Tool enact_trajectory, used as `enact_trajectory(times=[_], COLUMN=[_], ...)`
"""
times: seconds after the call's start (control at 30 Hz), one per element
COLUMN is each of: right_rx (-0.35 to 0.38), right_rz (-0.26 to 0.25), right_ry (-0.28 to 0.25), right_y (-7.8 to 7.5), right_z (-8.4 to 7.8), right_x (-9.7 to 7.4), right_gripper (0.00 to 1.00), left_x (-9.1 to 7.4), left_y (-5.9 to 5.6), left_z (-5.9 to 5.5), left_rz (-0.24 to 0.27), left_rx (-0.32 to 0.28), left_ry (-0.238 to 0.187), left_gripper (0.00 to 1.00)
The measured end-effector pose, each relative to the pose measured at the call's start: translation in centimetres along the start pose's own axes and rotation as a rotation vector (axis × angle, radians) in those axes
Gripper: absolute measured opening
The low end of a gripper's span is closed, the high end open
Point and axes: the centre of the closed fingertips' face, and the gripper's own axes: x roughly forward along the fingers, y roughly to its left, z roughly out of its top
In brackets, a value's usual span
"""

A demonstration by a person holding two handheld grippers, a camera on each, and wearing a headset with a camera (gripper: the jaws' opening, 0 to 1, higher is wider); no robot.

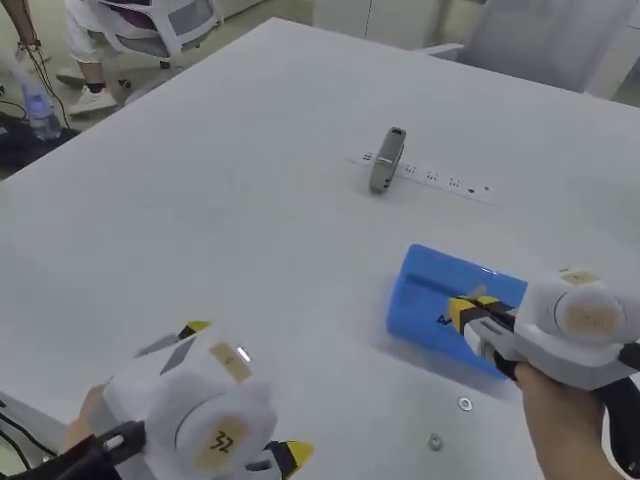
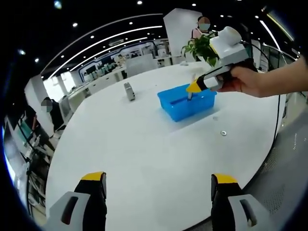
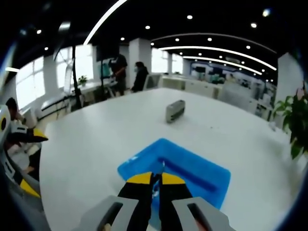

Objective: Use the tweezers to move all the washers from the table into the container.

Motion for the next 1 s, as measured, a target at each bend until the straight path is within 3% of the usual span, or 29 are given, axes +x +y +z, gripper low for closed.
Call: enact_trajectory(times=[0.33, 0.6, 1.0], right_rx=[0.015, 0.036, 0.037], right_rz=[-0.012, -0.011, -0.031], right_ry=[0.003, 0.011, -0.071], right_y=[-1.0, -0.8, -1.2], right_z=[-0.2, 0.2, 3.3], right_x=[-0.1, -0.7, -5.1], right_gripper=[0.0, 0.01, 0.01], left_x=[0.0, -0.1, -0.3], left_y=[0.1, 0.3, 0.4], left_z=[-0.2, 0.0, 0.4], left_rz=[0.004, 0.01, 0.019], left_rx=[-0.001, -0.003, 0.006], left_ry=[0.006, 0.0, -0.023], left_gripper=[0.92, 0.92, 0.92])
